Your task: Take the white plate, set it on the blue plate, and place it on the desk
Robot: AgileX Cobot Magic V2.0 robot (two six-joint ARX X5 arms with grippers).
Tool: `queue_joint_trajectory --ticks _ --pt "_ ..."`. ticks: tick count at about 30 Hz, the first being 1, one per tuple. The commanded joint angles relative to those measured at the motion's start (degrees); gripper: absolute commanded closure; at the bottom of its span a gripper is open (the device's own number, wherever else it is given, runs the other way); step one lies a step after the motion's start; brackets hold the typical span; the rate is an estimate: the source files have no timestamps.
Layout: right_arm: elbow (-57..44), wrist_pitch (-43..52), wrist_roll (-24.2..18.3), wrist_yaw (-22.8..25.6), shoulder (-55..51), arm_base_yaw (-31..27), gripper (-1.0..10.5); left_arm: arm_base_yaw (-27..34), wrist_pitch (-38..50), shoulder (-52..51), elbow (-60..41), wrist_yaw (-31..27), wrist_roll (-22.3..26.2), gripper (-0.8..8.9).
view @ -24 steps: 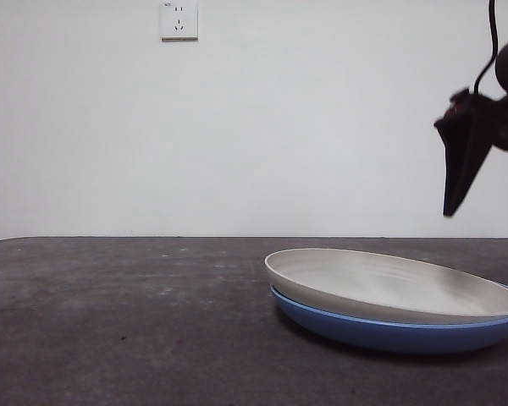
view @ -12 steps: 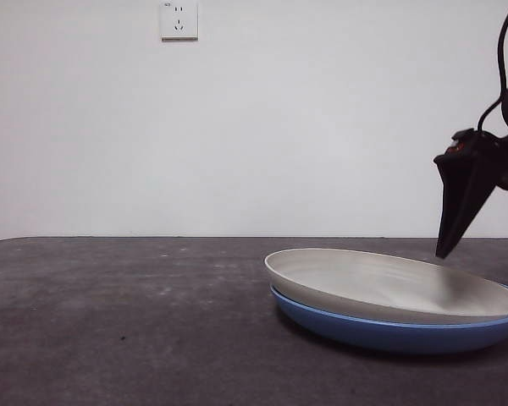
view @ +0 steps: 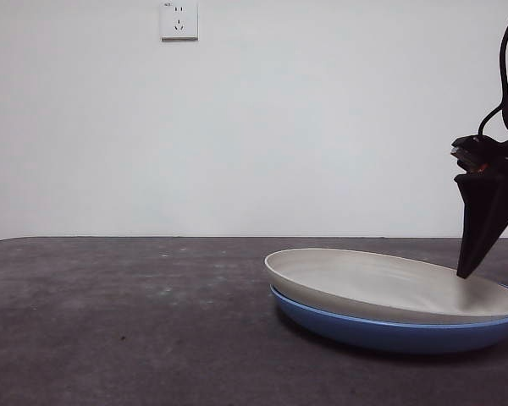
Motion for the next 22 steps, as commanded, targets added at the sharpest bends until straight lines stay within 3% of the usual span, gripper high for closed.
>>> queue_joint_trajectory --ticks 1,12,22 --pt "0.4 0.3 0.6 0.4 1.8 0.2 7.3 -0.4 1.0 0.3 0.6 -0.2 0.3 1.84" --pt "0.4 0.6 1.4 4.6 3.7 0.2 9.3 -0.4 0.8 0.3 0.6 -0.2 0.3 1.84" --pt "0.6 1.1 1.8 4.2 2.8 0.1 9.4 -0.4 0.7 0.3 0.6 -0.2 0.3 1.84"
